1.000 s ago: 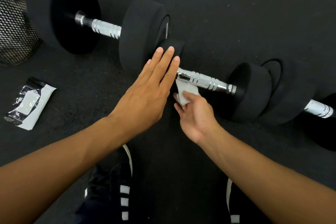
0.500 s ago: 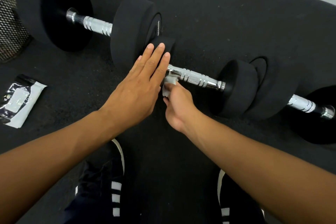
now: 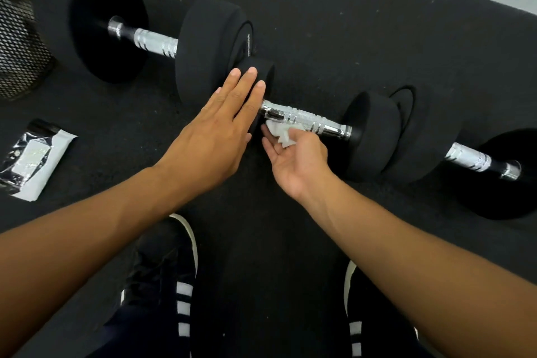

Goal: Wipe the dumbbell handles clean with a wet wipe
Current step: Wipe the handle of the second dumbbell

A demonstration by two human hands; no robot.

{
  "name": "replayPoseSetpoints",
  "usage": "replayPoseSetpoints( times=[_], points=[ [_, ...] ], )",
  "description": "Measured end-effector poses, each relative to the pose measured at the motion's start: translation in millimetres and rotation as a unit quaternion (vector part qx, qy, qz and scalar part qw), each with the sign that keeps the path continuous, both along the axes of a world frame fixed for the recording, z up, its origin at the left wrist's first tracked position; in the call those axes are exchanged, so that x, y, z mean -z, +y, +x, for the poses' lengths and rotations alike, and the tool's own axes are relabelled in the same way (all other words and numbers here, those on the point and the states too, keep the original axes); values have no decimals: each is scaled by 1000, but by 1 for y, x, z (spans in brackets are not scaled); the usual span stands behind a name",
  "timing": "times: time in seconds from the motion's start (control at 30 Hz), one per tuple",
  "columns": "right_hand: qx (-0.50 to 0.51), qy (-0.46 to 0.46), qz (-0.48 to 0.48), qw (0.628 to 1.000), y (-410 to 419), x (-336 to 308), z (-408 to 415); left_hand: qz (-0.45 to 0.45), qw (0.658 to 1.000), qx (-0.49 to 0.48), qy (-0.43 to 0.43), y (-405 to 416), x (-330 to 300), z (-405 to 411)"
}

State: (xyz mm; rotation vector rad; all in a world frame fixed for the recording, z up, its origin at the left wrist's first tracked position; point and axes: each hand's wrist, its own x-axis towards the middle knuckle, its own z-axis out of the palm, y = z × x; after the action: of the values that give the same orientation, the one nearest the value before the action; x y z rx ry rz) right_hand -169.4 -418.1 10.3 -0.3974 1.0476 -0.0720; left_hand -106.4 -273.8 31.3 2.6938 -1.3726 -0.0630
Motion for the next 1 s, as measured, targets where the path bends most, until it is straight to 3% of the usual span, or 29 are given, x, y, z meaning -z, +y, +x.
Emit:
replayPoseSetpoints(
  times=[0.23,0.47,0.63,0.73,0.87,1.0],
  points=[
    [-30,-38,9,999,-7,-9,-45,-12,1000,-5,12,1,0,-1],
    [-75,93,-40,992,-11,11,-55,-11,1000,-11,10,-1,1,-4],
    [-18,37,-86,995,-8,8,-17,-1,1000,-14,-3,-3,0,-5],
    [36,41,-55,997,-14,7,-5,2,1000,-12,-10,-3,-1,-5],
    [12,0,1,1000,-7,-1,-31,-4,1000,-14,-3,-2,1,-6],
    [-42,59,-41,996,3,2,-41,-6,1000,-18,-5,-3,2,-8]
  ],
)
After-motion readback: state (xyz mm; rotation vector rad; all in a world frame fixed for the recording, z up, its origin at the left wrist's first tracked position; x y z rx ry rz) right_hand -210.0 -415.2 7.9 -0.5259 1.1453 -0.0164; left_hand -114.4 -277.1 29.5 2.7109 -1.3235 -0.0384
